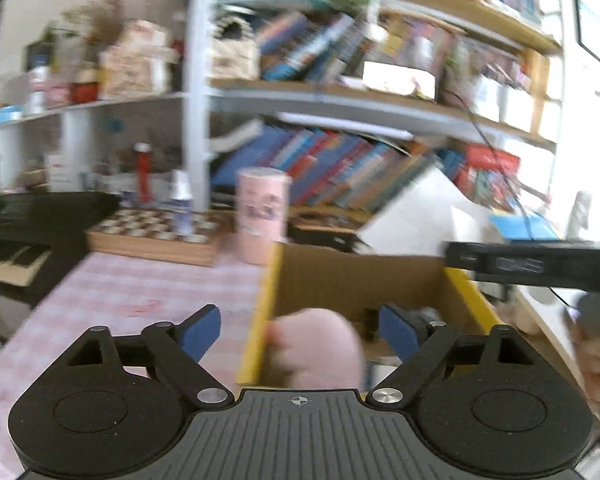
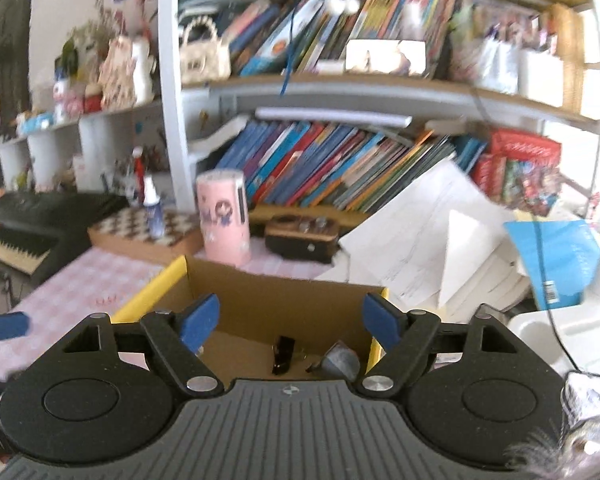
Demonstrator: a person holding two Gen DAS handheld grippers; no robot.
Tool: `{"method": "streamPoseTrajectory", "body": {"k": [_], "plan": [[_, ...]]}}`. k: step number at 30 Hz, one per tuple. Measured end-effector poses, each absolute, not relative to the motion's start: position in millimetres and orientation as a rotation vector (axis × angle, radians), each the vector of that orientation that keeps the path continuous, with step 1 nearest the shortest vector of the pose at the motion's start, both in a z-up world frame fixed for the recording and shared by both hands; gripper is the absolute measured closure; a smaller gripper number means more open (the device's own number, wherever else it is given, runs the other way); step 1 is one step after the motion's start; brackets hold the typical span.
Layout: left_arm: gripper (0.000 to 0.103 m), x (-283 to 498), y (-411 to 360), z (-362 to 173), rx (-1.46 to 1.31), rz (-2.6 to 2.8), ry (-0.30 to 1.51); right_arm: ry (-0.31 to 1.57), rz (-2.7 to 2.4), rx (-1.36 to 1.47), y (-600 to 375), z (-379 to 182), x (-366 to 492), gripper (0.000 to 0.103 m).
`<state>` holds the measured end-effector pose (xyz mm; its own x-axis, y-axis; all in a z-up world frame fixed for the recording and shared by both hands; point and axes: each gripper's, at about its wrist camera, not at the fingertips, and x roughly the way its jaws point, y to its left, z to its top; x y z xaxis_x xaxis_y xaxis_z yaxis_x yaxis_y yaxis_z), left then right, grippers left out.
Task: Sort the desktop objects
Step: 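Withdraw both open tools from the yellow box back over the table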
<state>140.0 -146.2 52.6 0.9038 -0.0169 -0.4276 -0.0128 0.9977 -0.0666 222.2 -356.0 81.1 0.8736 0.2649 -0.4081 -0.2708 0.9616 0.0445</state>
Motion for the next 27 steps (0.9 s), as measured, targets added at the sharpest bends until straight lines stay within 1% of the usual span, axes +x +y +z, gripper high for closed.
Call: {"method": "streamPoseTrajectory", "body": {"k": [6, 13, 20, 27], "plan": [[0.009, 105, -101, 59, -0.092, 0.092, 0.393, 0.365, 0.223, 0.011, -340, 82, 172, 0.024], [0.007, 60, -60, 59, -0.102, 0.131, 0.387, 0.374, 0.161, 0.049, -310, 76, 113, 0.023], [0.005, 20, -32, 50, -0.106, 0.132, 0.421, 0.426, 0.127, 0.048, -276, 61, 59, 0.021], [0.005, -2, -23, 29, -0.071, 0.107, 0.513, 0.476, 0.095, 0.039, -254, 43, 15, 0.02]]}}
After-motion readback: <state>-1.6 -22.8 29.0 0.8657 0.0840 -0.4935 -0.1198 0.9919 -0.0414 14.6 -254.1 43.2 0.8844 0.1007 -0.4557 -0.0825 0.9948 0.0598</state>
